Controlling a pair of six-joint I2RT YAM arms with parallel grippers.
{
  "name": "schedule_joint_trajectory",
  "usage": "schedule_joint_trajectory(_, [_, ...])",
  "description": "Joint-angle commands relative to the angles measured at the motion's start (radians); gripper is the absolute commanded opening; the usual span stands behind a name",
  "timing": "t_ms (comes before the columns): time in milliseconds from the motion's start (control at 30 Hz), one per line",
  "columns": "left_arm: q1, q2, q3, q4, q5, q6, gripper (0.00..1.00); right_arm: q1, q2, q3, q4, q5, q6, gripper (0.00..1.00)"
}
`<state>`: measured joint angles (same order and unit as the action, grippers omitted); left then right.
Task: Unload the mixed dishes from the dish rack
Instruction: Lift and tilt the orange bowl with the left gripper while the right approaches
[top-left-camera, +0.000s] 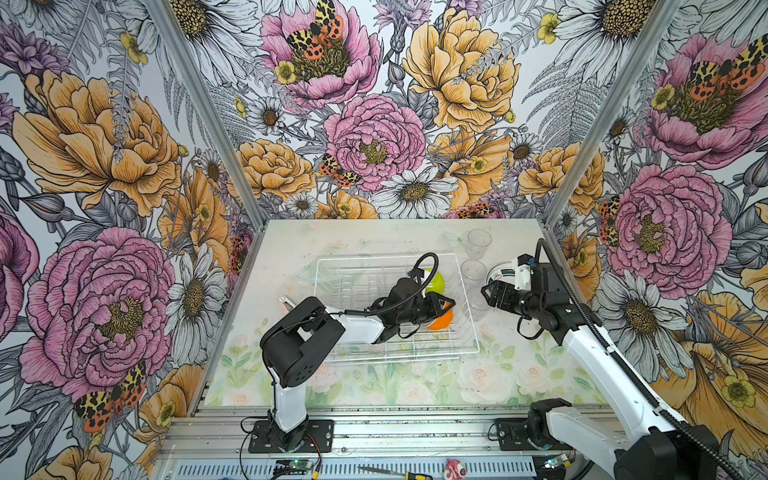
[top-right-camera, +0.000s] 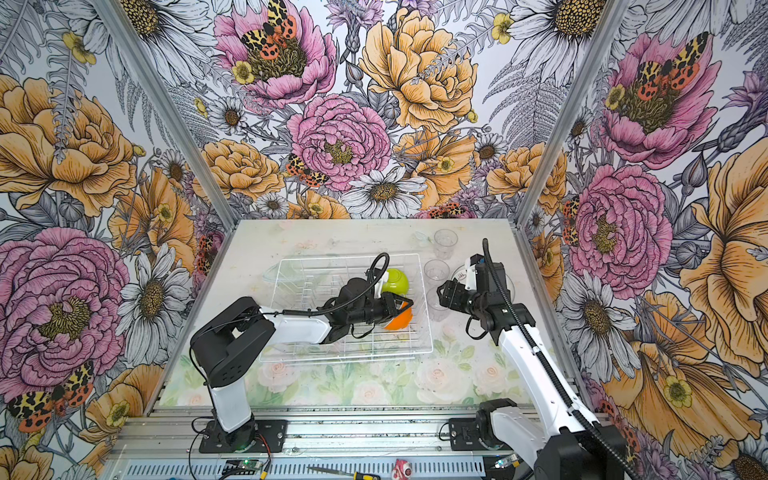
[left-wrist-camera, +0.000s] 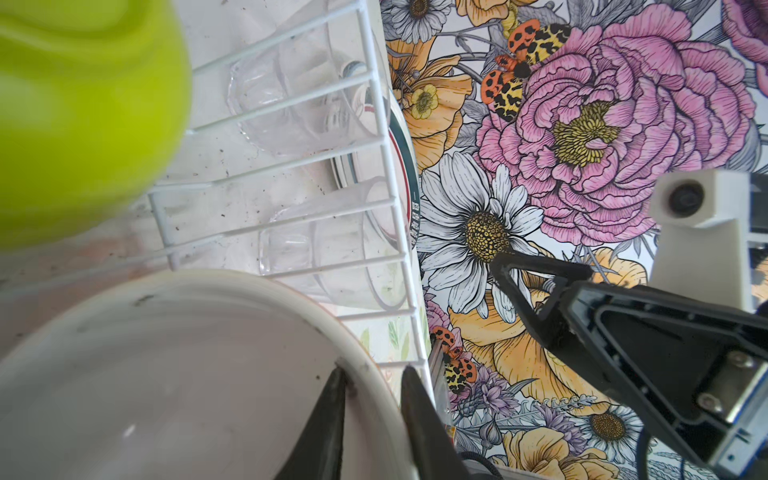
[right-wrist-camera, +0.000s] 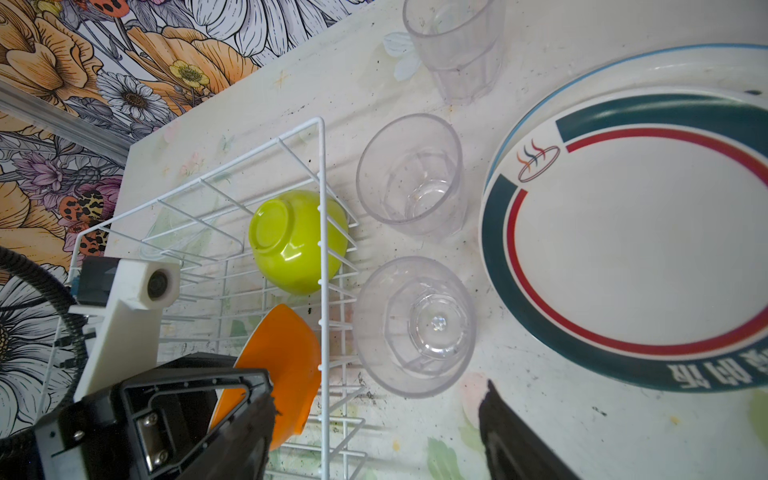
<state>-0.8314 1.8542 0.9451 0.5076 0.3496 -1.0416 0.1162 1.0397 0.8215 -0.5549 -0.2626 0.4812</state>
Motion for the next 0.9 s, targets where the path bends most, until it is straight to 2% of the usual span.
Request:
schedule_joint_trajectory(0, [0.003,-0.066,0.033,-0.157,-0.005,0.092,0.25,-0.007,-0.015,-0.003,0.024,0.013,0.008,0.78])
schedule_joint_trajectory(133, [0.002,-0.081,0.109,-0.378,-0.025,0.205,0.24,-0.007,-0.019,-0.008,0.024,0.012,0.008,0.78])
schedule_joint_trajectory(233, [-0.014,-0.079,0.181,-0.553,-0.086,0.304,0.23,-0.007,-0.020,-0.011,0.023,0.013,0.013,0.78])
schedule_joint_trajectory(367, [-0.034,-0.072,0.256,-0.699,-0.167,0.373,0.31,-0.008,-0.021,-0.011,0.024,0.007,0.014,0.78])
schedule_joint_trajectory(467, [-0.037,-0.086,0.272,-0.728,-0.196,0.382,0.35,-0.007,-0.023,-0.006,0.024,-0.018,0.009,0.78])
schedule_joint_trajectory(567, [-0.037,-0.116,0.277,-0.747,-0.239,0.382,0.44,-0.003,-0.030,0.002,0.023,-0.046,-0.009,0.78])
schedule_joint_trajectory(633, [-0.035,-0.138,0.274,-0.756,-0.257,0.384,0.47,0.010,-0.042,0.003,0.021,-0.053,-0.024,0.78])
schedule_joint_trajectory(733, [-0.029,-0.173,0.266,-0.768,-0.274,0.390,0.54,0.048,-0.047,0.006,0.019,-0.066,-0.033,0.76])
schedule_joint_trajectory(867, [-0.010,-0.250,0.225,-0.770,-0.299,0.387,0.68,0.162,-0.020,0.043,0.002,-0.020,-0.064,0.74])
